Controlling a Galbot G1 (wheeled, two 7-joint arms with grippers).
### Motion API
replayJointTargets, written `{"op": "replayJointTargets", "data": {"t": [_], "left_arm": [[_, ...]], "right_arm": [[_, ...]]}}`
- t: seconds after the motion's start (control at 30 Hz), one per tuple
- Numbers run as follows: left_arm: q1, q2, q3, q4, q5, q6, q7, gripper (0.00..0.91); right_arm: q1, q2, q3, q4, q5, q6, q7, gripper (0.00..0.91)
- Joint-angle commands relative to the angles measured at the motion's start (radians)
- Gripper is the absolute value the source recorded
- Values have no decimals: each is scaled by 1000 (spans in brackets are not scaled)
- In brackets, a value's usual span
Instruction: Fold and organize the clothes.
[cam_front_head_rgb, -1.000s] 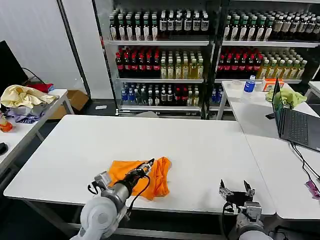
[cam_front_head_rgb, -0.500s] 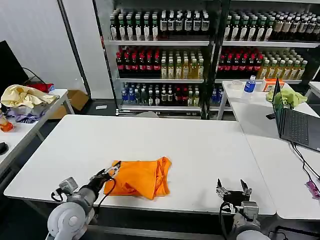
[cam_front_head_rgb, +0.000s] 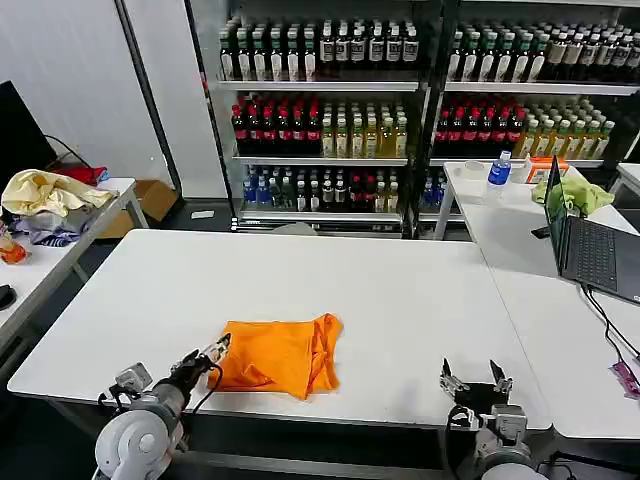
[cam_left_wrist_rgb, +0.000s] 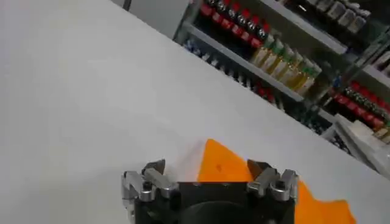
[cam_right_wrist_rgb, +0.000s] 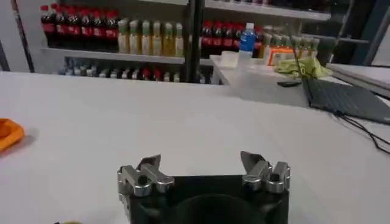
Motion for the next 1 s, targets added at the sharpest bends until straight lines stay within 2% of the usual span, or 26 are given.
{"op": "replayJointTargets", "data": {"t": [0.03,0.33,0.37,0.4,0.43,0.47,1.0], "left_arm": [[-3,-18,25,33,9,-1,14,907],[-7,-43,37,44,-8,-2,18,907],[-9,-42,36,46,-16,-3,18,846],[-11,-41,34,46,-32,-4,18,605],[-14,-41,34,46,-34,-6,17,181],[-16,-41,33,47,-43,-11,17,10],[-6,-95,6,59,-173,-29,34,10]], "right_arm": [[-2,2,6,1,0,0,0,907],[-7,9,10,5,-2,-2,2,907],[-7,9,11,6,-2,-2,2,907],[-8,10,12,7,-2,-3,3,907],[-9,10,12,8,-2,-3,3,907],[-11,11,12,8,-2,-3,3,907],[-30,16,32,28,-3,-6,5,907]]}}
